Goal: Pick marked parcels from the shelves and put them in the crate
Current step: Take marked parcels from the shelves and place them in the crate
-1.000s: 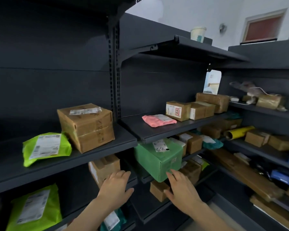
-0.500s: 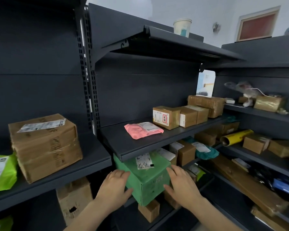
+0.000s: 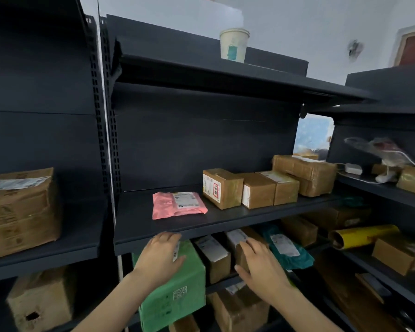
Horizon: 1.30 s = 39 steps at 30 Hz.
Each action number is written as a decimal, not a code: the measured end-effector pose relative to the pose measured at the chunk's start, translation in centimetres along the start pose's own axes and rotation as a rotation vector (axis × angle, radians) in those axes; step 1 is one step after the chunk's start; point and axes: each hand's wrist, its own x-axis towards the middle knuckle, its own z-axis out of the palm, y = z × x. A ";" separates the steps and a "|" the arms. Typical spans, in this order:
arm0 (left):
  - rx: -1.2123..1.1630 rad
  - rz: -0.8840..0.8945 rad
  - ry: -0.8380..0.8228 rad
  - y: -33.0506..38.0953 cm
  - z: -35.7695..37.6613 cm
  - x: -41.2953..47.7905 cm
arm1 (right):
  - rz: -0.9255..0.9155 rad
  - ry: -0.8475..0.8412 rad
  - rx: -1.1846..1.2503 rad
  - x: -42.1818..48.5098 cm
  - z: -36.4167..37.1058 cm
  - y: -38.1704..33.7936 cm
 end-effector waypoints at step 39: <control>-0.228 -0.716 -0.026 -4.5 1.8 19.3 | 0.015 0.002 -0.087 28.1 -2.5 5.2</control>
